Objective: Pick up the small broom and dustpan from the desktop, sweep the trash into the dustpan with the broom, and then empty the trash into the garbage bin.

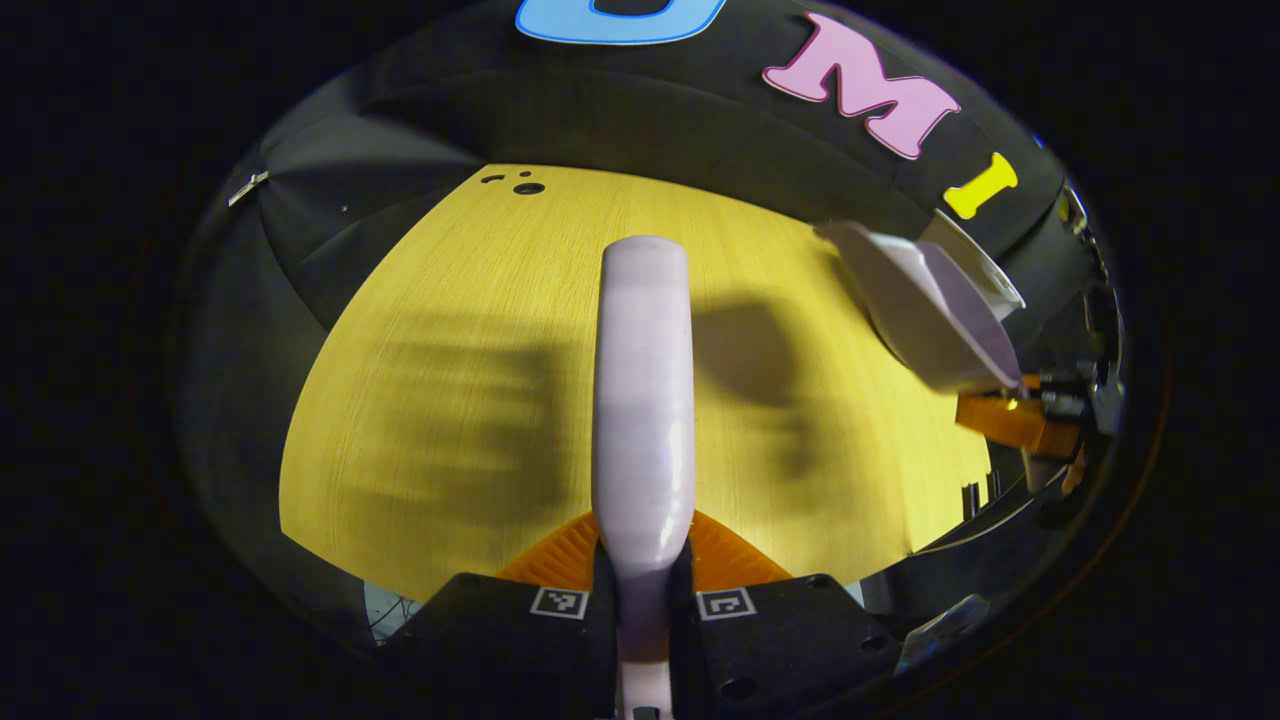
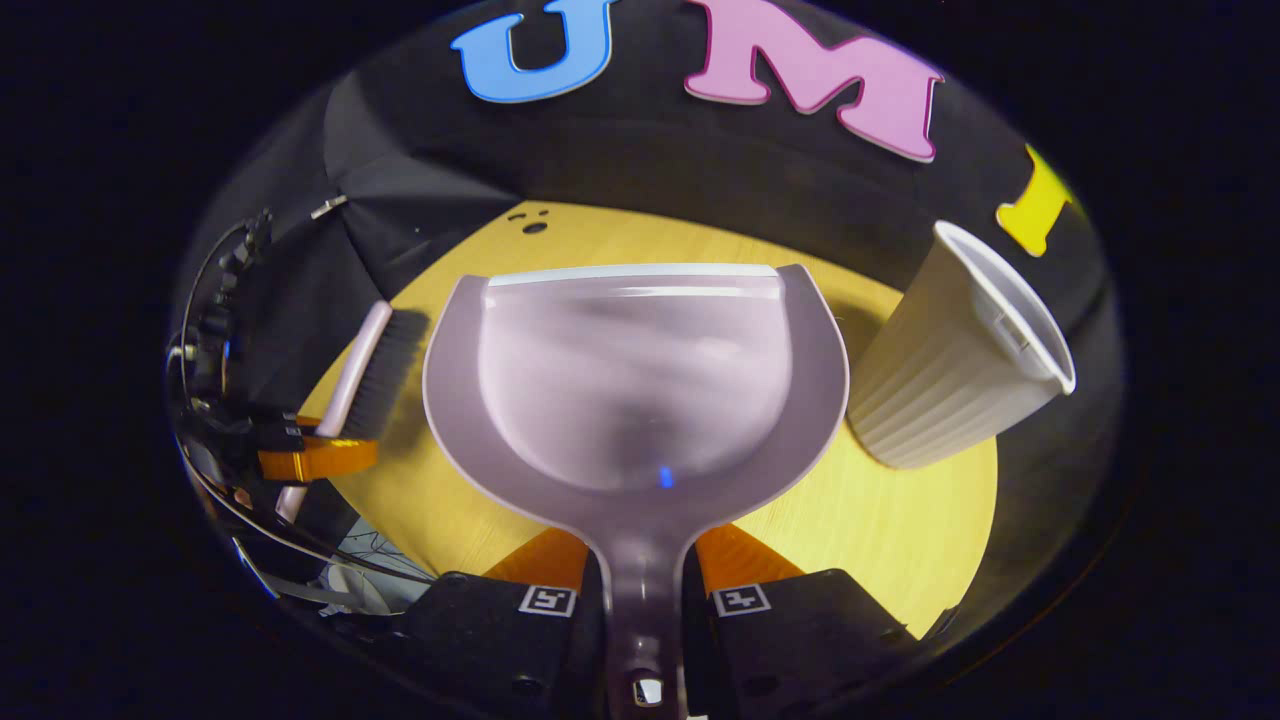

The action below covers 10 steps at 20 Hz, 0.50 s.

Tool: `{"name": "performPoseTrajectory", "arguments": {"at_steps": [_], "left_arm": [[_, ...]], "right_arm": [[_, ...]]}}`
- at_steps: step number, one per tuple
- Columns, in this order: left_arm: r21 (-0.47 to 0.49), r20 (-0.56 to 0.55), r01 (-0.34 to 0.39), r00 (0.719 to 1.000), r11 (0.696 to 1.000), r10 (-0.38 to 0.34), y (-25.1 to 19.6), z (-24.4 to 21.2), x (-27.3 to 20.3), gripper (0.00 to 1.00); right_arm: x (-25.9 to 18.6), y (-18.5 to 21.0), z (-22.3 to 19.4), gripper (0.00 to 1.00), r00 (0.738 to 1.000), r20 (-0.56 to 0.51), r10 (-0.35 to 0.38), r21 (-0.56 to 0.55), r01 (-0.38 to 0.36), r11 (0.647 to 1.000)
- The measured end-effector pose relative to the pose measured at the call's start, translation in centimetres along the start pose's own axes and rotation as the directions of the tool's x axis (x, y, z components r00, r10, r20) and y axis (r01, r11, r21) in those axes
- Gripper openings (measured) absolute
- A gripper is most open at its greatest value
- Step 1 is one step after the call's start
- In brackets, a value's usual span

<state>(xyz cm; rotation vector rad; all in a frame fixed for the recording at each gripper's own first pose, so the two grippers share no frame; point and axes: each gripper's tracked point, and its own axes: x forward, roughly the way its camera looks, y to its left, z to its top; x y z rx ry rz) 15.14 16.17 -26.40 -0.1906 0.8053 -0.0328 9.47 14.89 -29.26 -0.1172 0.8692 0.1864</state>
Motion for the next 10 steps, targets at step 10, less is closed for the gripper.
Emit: {"name": "performPoseTrajectory", "arguments": {"at_steps": [10], "left_arm": [[0.164, -0.199, -0.110, 0.970, 0.980, 0.143, 0.7, -0.9, 6.8, 0.25]], "right_arm": [[7.3, -3.2, -9.1, 0.35, 0.977, -0.214, -0.018, 0.177, 0.057, 0.983]]}}
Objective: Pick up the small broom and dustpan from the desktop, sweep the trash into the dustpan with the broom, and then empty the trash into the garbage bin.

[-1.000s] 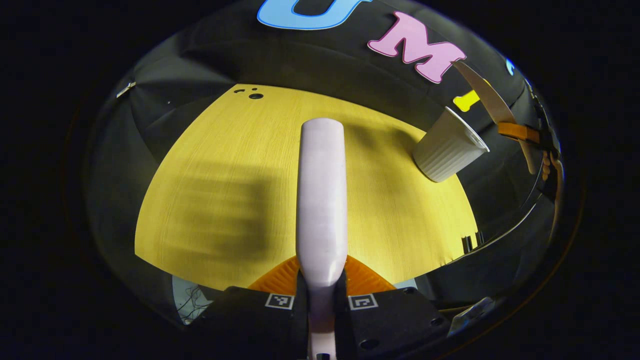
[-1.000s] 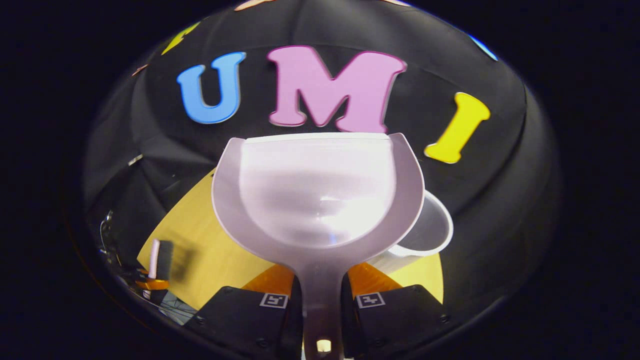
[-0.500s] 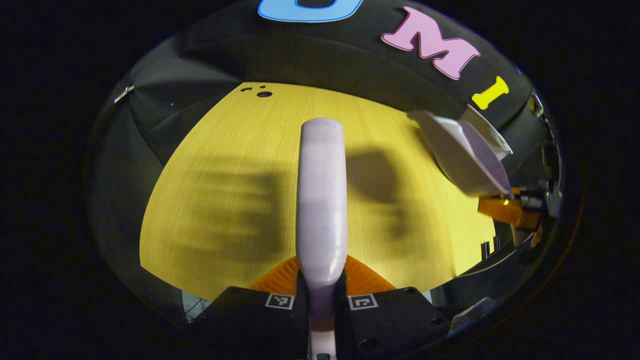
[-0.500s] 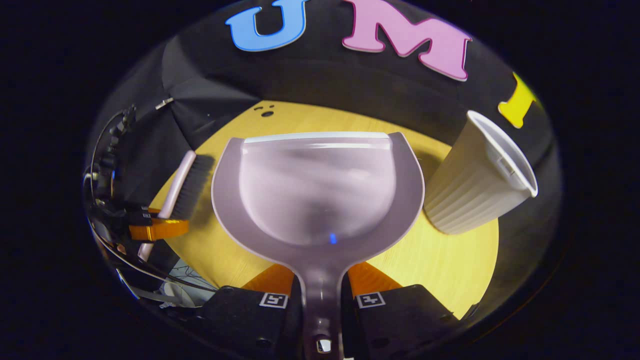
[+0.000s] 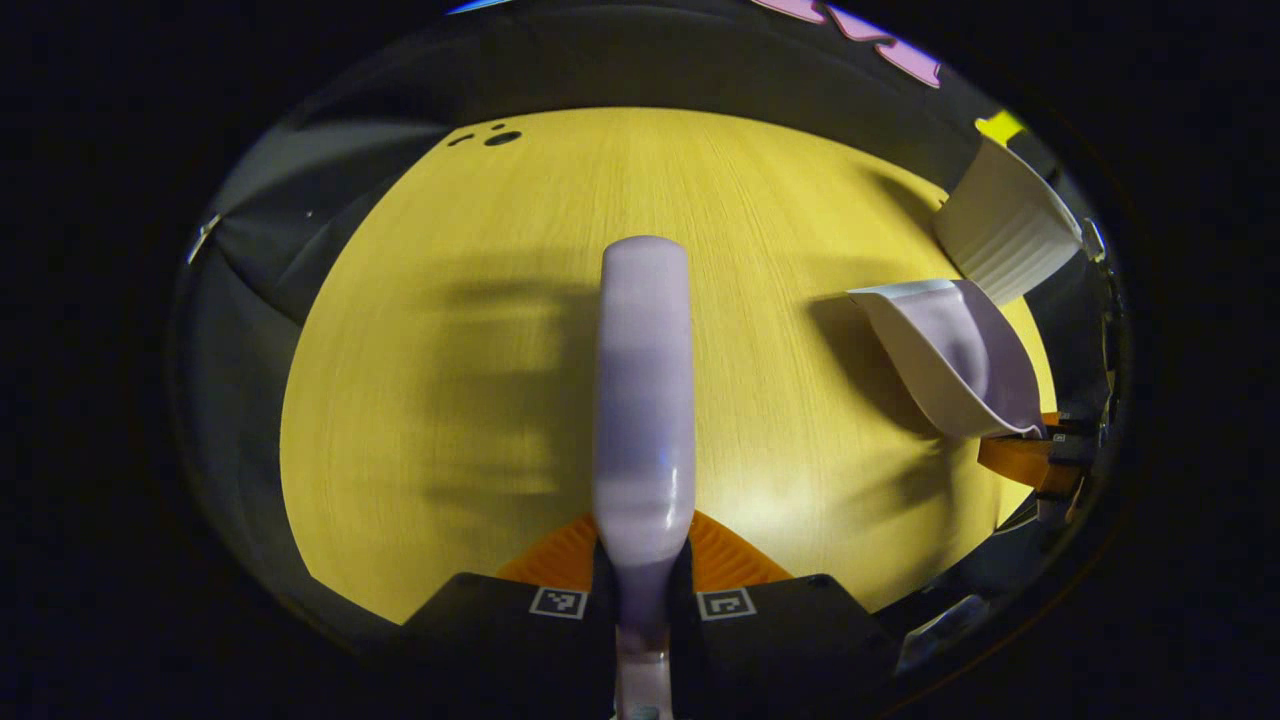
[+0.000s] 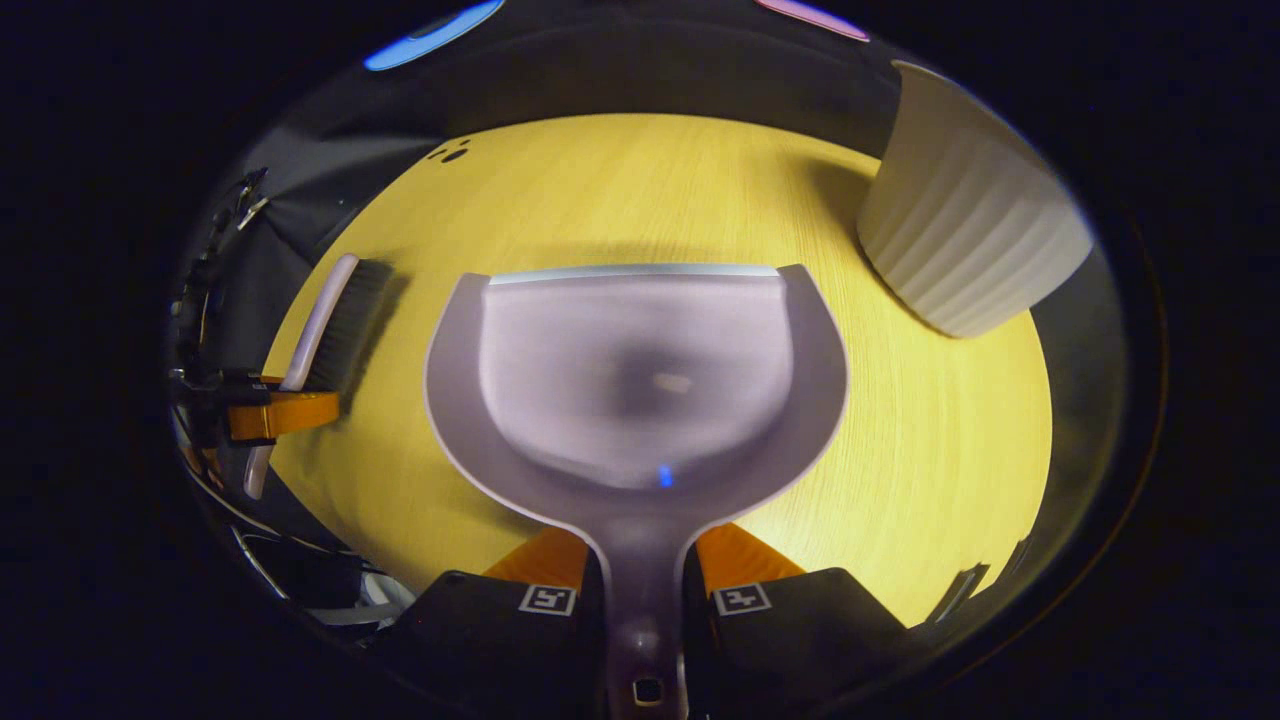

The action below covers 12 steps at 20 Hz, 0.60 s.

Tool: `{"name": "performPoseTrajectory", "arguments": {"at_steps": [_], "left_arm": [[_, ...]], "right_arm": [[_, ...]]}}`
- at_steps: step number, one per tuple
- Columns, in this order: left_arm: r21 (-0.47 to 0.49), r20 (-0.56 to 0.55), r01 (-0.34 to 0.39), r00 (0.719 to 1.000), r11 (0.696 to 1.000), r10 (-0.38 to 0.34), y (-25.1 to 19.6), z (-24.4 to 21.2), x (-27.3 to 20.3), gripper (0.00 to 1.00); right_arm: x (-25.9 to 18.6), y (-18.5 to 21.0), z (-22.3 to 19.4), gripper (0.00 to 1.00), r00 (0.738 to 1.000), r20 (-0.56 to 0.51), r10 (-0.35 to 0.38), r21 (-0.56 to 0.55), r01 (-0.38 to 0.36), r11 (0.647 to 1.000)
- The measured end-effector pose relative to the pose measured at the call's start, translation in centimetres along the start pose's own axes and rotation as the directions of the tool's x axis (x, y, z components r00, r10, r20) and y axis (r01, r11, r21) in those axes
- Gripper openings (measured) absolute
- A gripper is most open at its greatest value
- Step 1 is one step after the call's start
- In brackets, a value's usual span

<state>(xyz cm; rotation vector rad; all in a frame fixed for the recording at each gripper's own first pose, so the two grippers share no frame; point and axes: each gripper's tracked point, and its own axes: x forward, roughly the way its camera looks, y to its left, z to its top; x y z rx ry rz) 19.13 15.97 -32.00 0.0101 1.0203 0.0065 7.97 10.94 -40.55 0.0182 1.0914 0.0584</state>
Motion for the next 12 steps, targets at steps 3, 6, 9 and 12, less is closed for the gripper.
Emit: {"name": "performPoseTrajectory", "arguments": {"at_steps": [3, 6, 9, 12], "left_arm": [[0.024, -0.037, -0.012, 0.999, 1.000, 0.013, -0.3, -0.2, 0.8, 0.27], [0.048, -0.051, -0.032, 0.998, 0.998, 0.035, -0.3, -0.2, 1.3, 0.28], [0.038, -0.060, -0.028, 0.998, 0.999, 0.030, -0.5, -0.3, 1.1, 0.34], [0.029, -0.045, -0.024, 0.999, 0.999, 0.026, -0.9, -0.3, 0.6, 0.70]], "right_arm": [[0.8, -0.3, -0.1, 0.35, 1.000, -0.013, -0.021, 0.036, 0.022, 0.999], [0.8, -0.2, -0.4, 0.37, 1.000, -0.007, -0.028, 0.030, 0.028, 0.999], [1.0, 0.4, -0.7, 0.41, 1.000, -0.018, -0.001, 0.046, 0.002, 0.999], [1.3, 1.2, -0.6, 0.83, 1.000, 0.001, 0.021, 0.057, -0.021, 0.998]]}}
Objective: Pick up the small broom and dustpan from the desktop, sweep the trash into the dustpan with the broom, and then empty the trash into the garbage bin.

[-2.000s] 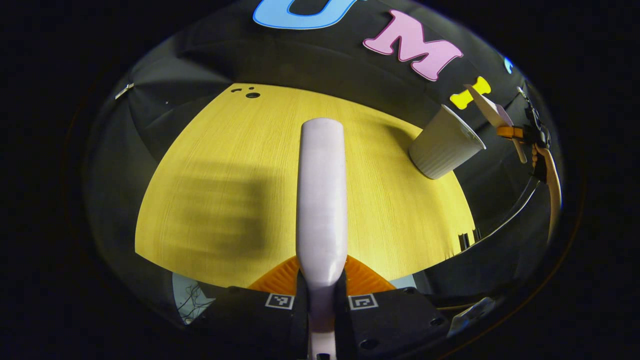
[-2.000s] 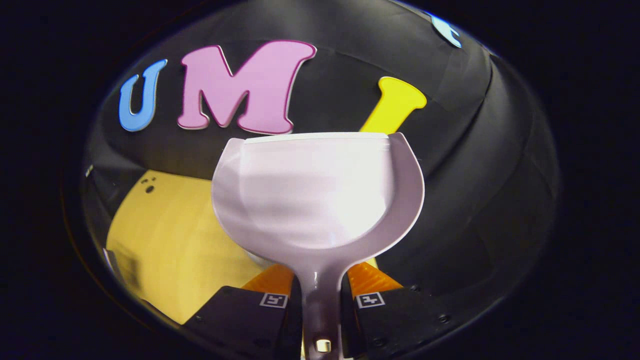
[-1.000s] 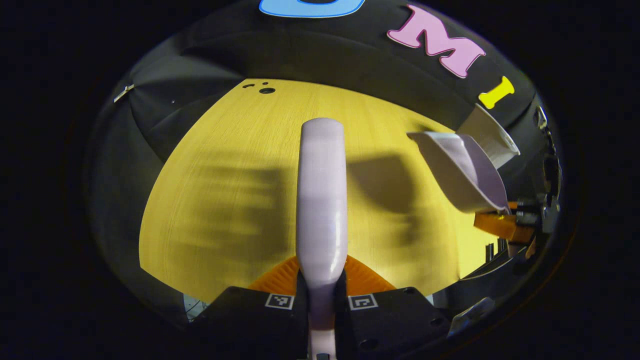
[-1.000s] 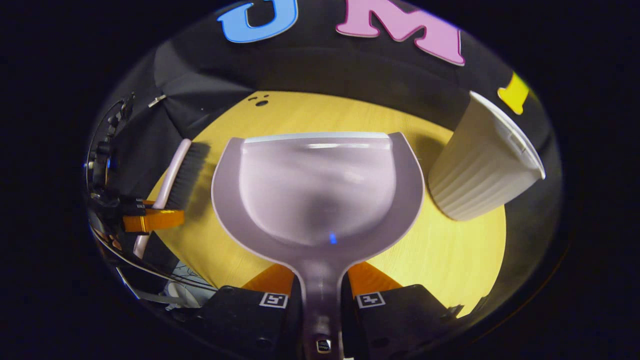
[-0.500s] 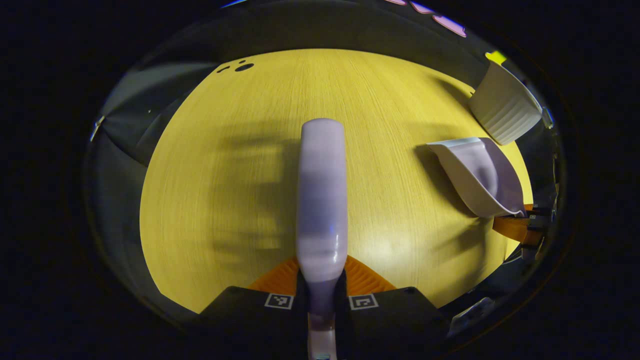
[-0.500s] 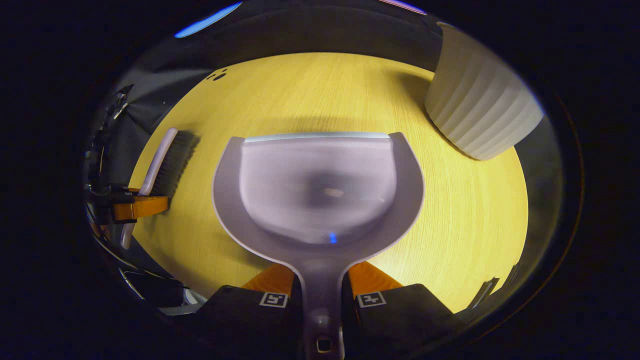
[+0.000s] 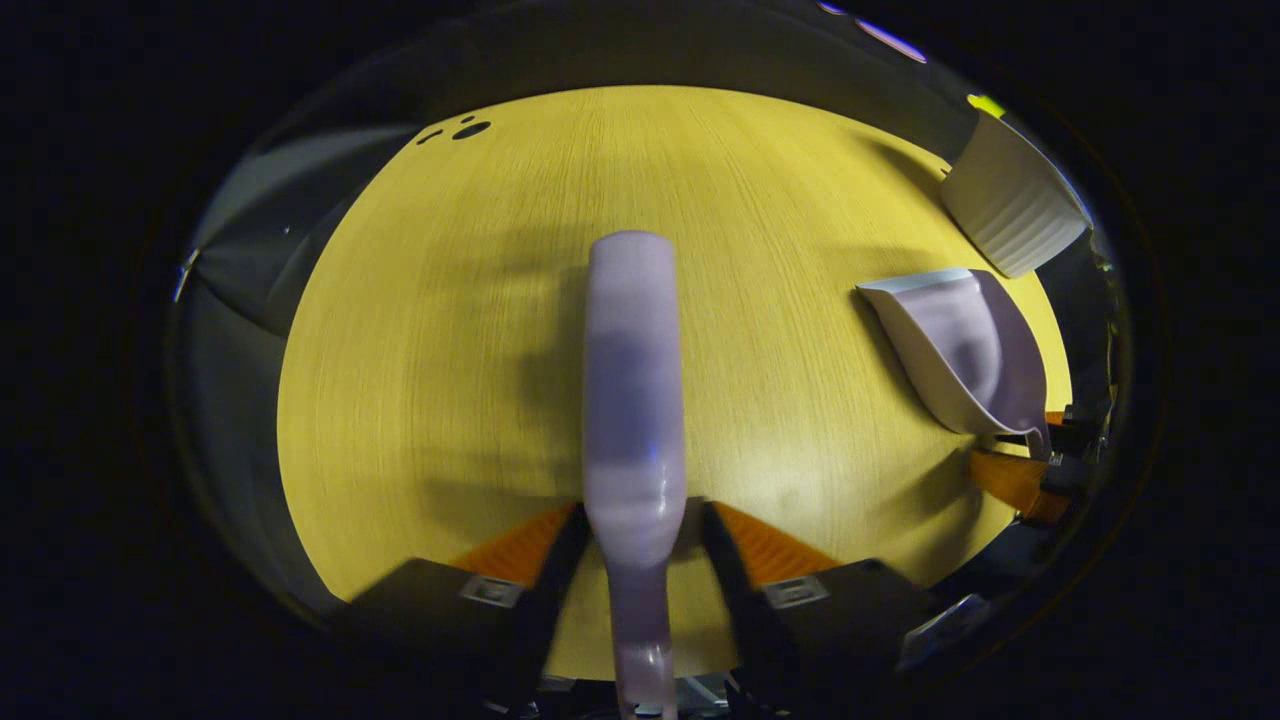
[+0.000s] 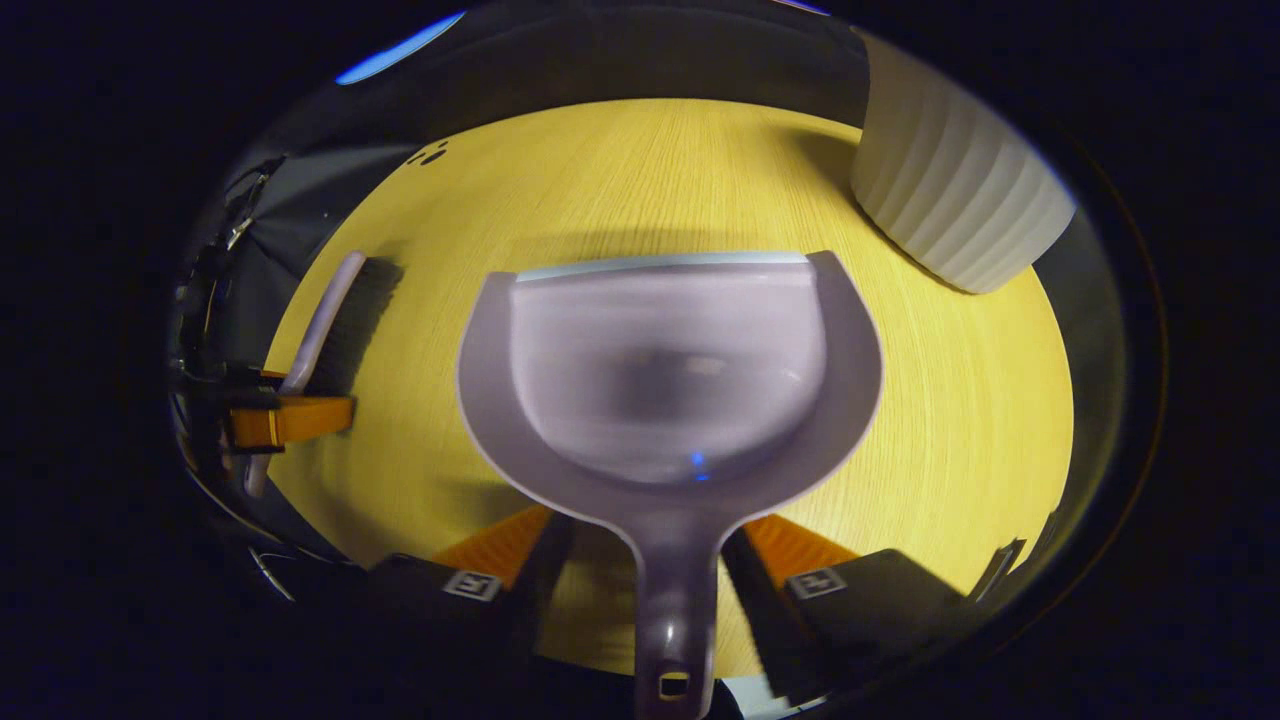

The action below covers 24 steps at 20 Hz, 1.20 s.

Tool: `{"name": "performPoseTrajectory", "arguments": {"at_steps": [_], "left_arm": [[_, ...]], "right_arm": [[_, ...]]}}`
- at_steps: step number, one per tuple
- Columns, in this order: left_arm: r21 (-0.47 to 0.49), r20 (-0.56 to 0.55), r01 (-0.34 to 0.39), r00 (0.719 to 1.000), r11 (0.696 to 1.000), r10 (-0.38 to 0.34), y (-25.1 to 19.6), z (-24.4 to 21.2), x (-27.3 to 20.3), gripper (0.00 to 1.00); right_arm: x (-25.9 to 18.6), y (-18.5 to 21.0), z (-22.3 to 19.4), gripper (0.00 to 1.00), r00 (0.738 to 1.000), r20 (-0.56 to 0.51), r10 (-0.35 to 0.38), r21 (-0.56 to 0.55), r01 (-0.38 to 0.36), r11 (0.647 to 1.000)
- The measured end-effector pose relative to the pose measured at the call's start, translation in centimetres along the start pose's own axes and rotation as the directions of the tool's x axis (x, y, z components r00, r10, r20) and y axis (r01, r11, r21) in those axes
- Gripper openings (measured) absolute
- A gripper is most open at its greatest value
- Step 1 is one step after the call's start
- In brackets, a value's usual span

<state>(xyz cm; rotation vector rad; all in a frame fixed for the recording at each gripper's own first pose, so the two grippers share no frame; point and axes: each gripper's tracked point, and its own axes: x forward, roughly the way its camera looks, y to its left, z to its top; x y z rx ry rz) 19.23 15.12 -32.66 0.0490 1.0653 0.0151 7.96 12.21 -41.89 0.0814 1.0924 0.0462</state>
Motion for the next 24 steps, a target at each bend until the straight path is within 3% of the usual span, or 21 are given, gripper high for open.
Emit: {"name": "performPoseTrajectory", "arguments": {"at_steps": [1, 2, 7, 9, 11, 13, 15, 18, 20, 21, 23, 24], "left_arm": [[-0.006, 0.018, -0.017, 1.000, 1.000, 0.017, 0.3, 0.0, -0.3, 0.82], [-0.011, 0.029, -0.017, 0.999, 1.000, 0.018, 0.2, 0.1, -0.8, 0.94], [0.008, 0.180, -0.032, 0.983, 0.999, 0.030, 0.3, 0.7, -6.0, 0.96], [0.011, 0.287, -0.046, 0.957, 0.999, 0.041, 0.3, 1.2, -9.5, 0.95], [-0.017, 0.411, -0.032, 0.911, 0.999, 0.036, -0.2, 2.0, -13.3, 0.96], [-0.060, 0.541, 0.007, 0.840, 0.998, 0.026, -0.8, 3.0, -17.4, 0.95], [-0.092, 0.665, 0.031, 0.745, 0.995, 0.038, -0.7, 3.8, -21.8, 0.96], [-0.108, 0.809, -0.030, 0.578, 0.994, 0.106, -0.6, 4.4, -29.4, 0.95], [-0.100, 0.871, -0.075, 0.476, 0.992, 0.124, -1.3, 3.7, -33.5, 0.96], [-0.092, 0.892, -0.082, 0.435, 0.992, 0.119, -2.1, 3.2, -35.2, 0.96], [-0.072, 0.916, -0.071, 0.389, 0.995, 0.094, -3.9, 1.7, -37.3, 0.96], [-0.066, 0.924, -0.065, 0.372, 0.996, 0.086, -4.7, 1.0, -38.4, 0.96]], "right_arm": [[-0.5, 0.0, 0.4, 0.96, 1.000, 0.002, -0.004, 0.001, 0.004, 1.000], [-0.7, -0.1, 0.5, 0.99, 1.000, 0.013, -0.006, 0.004, 0.006, 1.000], [-5.0, -0.9, 2.3, 1.00, 0.990, 0.132, -0.041, 0.032, 0.037, 0.999], [-7.7, -1.1, 3.7, 1.00, 0.975, 0.215, -0.057, 0.041, 0.049, 0.998], [-10.8, -1.2, 5.3, 1.00, 0.947, 0.314, -0.073, 0.041, 0.064, 0.997], [-14.6, -0.7, 7.4, 1.00, 0.901, 0.428, -0.073, 0.023, 0.070, 0.997], [-18.8, 0.1, 9.4, 0.99, 0.834, 0.548, -0.070, -0.011, 0.091, 0.996], [-24.7, 1.9, 11.2, 0.99, 0.729, 0.683, -0.054, -0.051, 0.122, 0.991], [-29.0, 3.6, 12.0, 0.99, 0.643, 0.765, -0.029, -0.051, 0.105, 0.993], [-31.1, 4.6, 12.4, 0.99, 0.600, 0.800, -0.003, -0.051, 0.074, 0.996], [-34.7, 6.9, 12.3, 0.99, 0.524, 0.849, 0.063, -0.081, 0.011, 0.997], [-35.6, 7.3, 12.1, 0.99, 0.507, 0.859, 0.077, -0.095, 0.009, 0.995]]}}
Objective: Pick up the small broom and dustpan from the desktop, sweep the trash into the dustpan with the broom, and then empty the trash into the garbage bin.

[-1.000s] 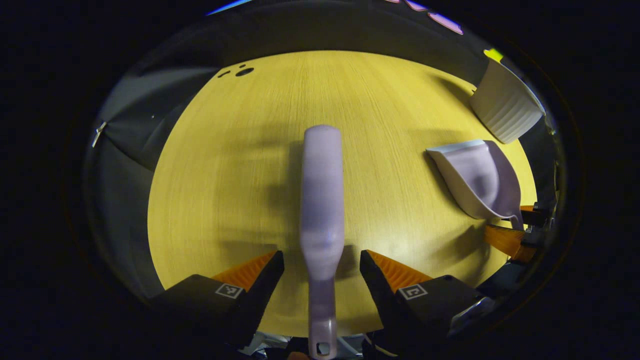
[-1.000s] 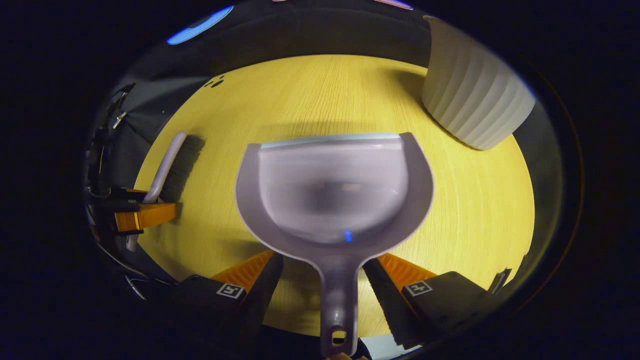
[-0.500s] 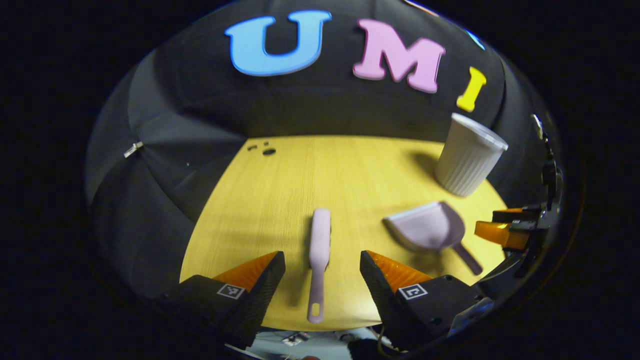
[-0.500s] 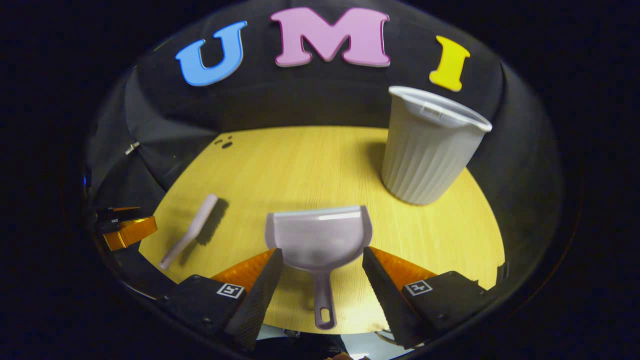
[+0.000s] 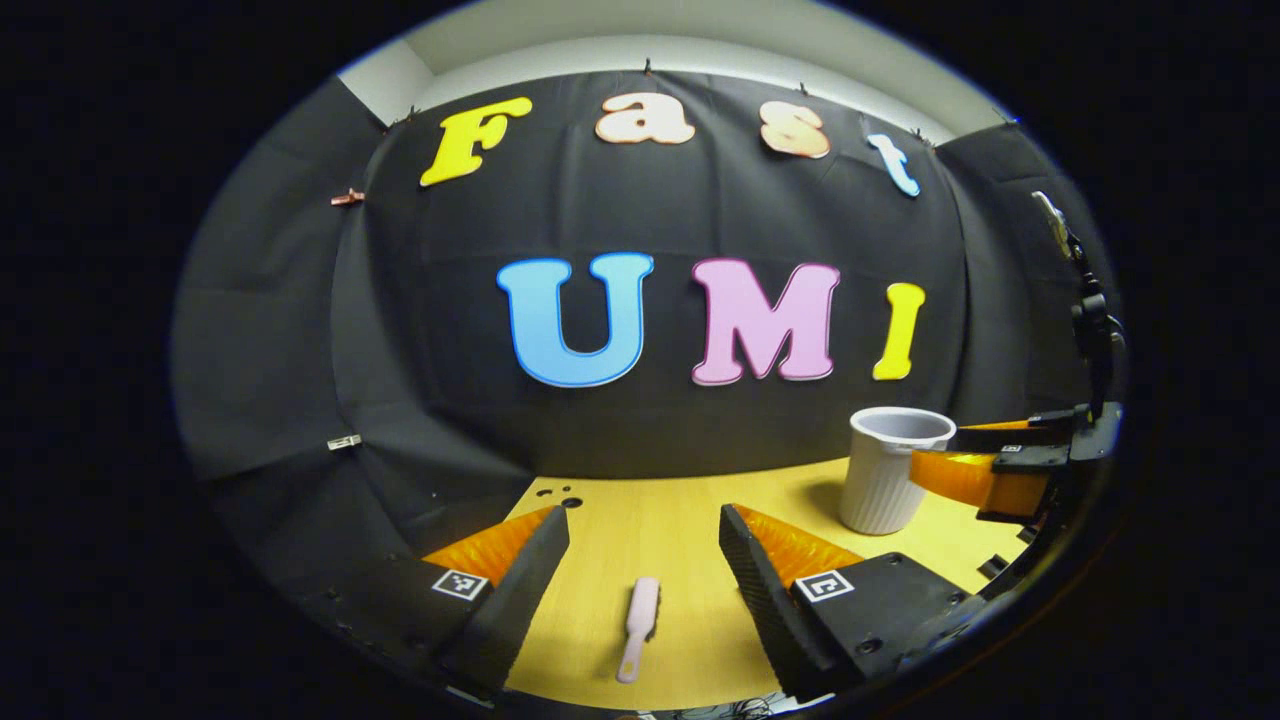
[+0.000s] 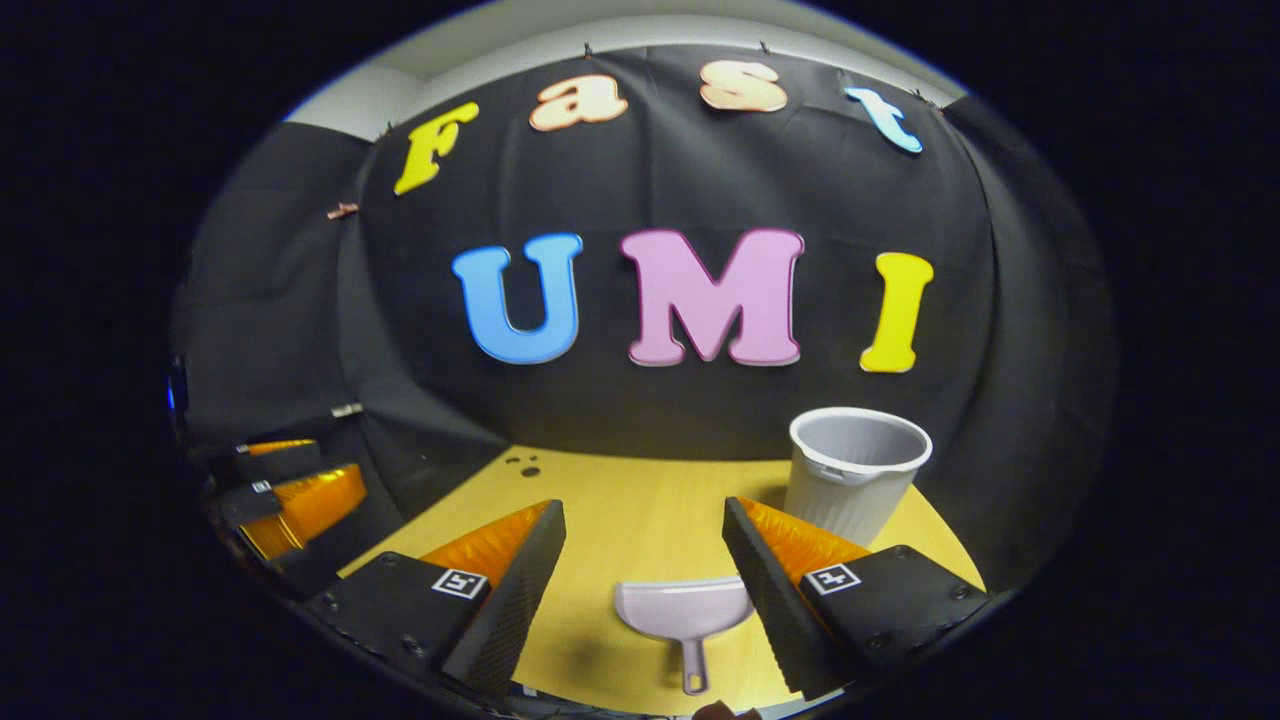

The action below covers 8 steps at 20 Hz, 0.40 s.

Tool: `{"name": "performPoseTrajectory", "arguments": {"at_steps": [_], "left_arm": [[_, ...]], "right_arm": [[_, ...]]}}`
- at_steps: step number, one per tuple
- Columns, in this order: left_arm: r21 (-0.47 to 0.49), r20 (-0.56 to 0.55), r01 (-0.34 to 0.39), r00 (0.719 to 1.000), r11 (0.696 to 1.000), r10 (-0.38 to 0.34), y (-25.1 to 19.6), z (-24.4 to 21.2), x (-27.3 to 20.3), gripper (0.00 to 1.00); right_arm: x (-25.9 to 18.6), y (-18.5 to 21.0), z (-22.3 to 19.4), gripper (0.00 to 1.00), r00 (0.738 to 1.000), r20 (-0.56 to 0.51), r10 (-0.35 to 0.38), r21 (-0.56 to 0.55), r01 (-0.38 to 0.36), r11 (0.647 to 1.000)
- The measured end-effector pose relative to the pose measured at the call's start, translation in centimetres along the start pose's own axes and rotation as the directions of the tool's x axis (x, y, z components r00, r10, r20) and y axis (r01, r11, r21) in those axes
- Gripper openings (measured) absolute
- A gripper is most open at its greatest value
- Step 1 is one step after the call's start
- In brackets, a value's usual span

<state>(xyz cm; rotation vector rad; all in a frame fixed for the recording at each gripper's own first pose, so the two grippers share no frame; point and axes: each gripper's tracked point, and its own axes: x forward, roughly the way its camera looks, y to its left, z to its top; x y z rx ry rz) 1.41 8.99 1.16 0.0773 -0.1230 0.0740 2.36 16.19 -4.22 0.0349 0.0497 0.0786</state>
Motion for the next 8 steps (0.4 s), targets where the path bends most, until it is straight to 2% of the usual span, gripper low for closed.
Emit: {"name": "performPoseTrajectory", "arguments": {"at_steps": [3, 4, 5, 8], "left_arm": [[-0.018, 0.038, 0.004, 0.999, 1.000, -0.004, -0.8, 0.8, -2.1, 0.95], [-0.020, 0.039, 0.001, 0.999, 1.000, 0.000, -0.7, 0.7, -2.9, 0.92], [-0.020, 0.038, -0.012, 0.999, 1.000, 0.013, -0.5, 0.6, -3.5, 0.96], [-0.019, 0.022, -0.055, 0.998, 0.998, 0.055, 0.1, 0.0, -5.1, 0.96]], "right_arm": [[-2.5, 0.4, -1.6, 0.99, 1.000, -0.024, 0.007, 0.015, -0.007, 1.000], [-2.7, 0.6, -1.9, 0.99, 0.999, -0.040, 0.018, 0.030, -0.016, 0.999], [-2.9, 0.4, -2.0, 0.99, 0.999, -0.048, 0.016, 0.037, -0.014, 0.999], [-2.9, -0.8, -2.3, 0.99, 0.998, -0.058, 0.009, 0.030, -0.007, 1.000]]}}
